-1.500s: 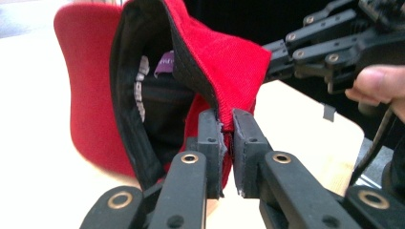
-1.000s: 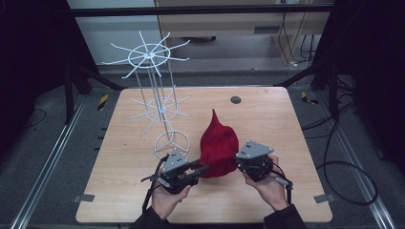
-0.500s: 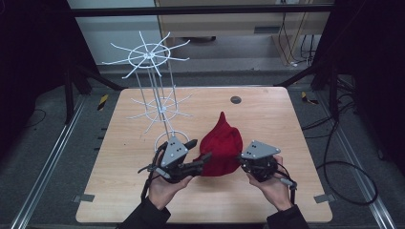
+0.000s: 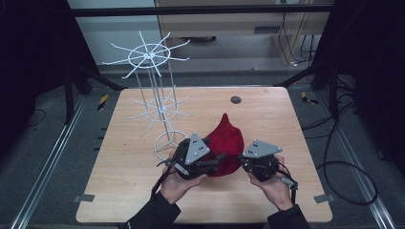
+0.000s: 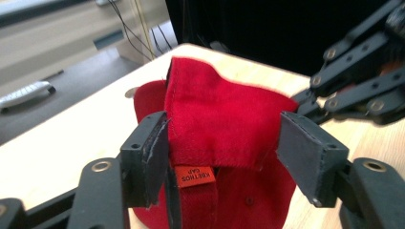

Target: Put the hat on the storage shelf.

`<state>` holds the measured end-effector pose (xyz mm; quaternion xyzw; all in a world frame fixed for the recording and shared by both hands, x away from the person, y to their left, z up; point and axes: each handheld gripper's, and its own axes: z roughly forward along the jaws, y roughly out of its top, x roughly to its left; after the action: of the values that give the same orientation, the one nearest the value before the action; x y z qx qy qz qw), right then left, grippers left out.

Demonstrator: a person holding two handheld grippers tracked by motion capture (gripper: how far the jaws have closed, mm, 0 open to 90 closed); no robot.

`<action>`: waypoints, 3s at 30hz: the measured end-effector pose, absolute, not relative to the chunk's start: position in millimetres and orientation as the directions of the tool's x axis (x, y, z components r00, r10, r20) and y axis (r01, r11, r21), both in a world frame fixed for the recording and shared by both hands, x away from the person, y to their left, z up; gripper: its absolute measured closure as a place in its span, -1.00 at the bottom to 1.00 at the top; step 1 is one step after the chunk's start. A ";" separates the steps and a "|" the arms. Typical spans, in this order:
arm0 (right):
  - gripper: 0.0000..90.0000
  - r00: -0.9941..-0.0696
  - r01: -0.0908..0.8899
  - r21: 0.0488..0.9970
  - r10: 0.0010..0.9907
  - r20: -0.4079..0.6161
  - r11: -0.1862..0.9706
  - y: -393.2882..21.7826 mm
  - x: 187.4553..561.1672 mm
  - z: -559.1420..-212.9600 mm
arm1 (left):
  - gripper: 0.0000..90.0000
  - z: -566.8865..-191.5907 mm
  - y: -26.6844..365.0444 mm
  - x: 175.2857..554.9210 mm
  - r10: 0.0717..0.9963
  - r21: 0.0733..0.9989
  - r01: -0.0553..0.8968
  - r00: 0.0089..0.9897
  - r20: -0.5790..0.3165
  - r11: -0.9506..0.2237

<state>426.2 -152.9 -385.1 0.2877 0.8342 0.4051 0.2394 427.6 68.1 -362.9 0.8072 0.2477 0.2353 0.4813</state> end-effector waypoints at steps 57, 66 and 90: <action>-0.40 -0.664 0.423 0.876 0.737 0.125 0.233 -178.5 416.2 -438.9 | 0.86 -360.8 63.0 444.9 0.664 0.887 0.270 0.746 0.053 -0.374; -0.40 -0.654 0.453 0.889 0.703 0.280 0.068 -159.6 425.6 -457.5 | 0.86 -353.1 61.3 444.5 0.687 0.904 0.265 0.726 0.043 -0.337; 0.87 -0.628 0.338 0.926 0.774 0.088 0.169 -188.4 431.3 -410.6 | 0.84 -366.2 73.1 413.9 0.646 0.903 0.276 0.763 0.001 -0.328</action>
<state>431.3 -188.4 -410.6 0.3778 0.7357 0.5221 0.2085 413.9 73.1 -366.2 0.7937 0.2904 0.1842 0.5017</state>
